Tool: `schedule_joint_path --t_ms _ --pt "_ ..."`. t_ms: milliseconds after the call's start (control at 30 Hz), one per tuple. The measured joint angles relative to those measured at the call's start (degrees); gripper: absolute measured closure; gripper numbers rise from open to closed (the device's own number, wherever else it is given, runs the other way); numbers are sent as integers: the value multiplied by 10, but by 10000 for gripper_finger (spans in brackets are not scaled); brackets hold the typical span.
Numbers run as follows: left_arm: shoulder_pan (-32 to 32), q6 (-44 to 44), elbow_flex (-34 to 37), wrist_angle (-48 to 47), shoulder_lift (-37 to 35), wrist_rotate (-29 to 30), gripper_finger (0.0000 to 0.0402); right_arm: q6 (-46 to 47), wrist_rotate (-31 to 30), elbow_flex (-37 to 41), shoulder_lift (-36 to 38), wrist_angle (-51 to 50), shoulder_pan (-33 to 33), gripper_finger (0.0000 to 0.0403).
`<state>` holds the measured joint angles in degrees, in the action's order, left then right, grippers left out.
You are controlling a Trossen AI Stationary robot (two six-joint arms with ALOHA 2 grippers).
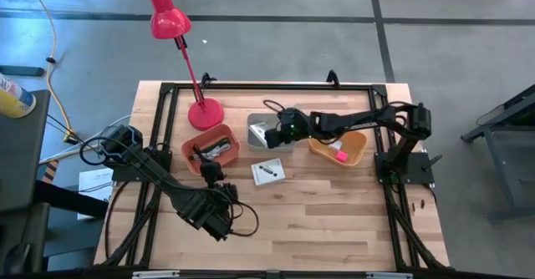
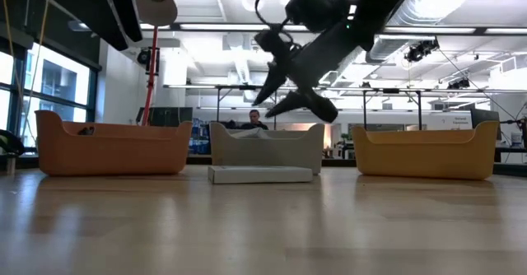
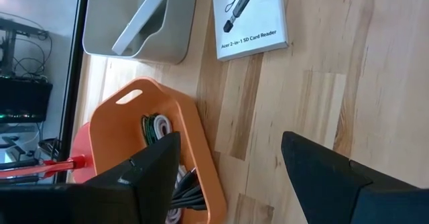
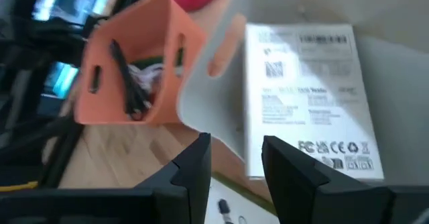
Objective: Pick and place items into bin
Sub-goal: Put the bottom white card reader box into the gray bin, then put the white card reader box into the gray bin
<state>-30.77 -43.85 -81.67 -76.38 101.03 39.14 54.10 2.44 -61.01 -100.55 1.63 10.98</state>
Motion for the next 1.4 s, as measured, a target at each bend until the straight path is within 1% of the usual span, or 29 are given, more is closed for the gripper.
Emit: schedule_joint_path --t_ms 100,400,667,800,967,1067,1167,1267,1400 --pt "0 -2 0 0 0 1 153 12 -10 0 -16 -2 -9 279" --pt "0 -16 0 0 0 1 153 26 -4 0 -25 20 -10 279" --pt "0 -16 0 0 0 1 153 36 20 0 -25 38 -10 279" --pt "0 -16 0 3 0 1 153 23 15 0 -8 31 -12 279" --pt "0 -11 0 21 0 3 153 1 5 0 38 5 -12 279" --pt "0 27 0 66 0 6 153 -12 5 0 77 -17 -19 279" --pt "5 88 0 131 3 7 153 -23 5 0 115 -44 -43 279" --pt "17 147 0 188 14 5 153 -31 -2 0 145 -76 -78 279" --pt "46 197 0 233 28 -13 153 -16 -36 0 159 -113 -137 279"
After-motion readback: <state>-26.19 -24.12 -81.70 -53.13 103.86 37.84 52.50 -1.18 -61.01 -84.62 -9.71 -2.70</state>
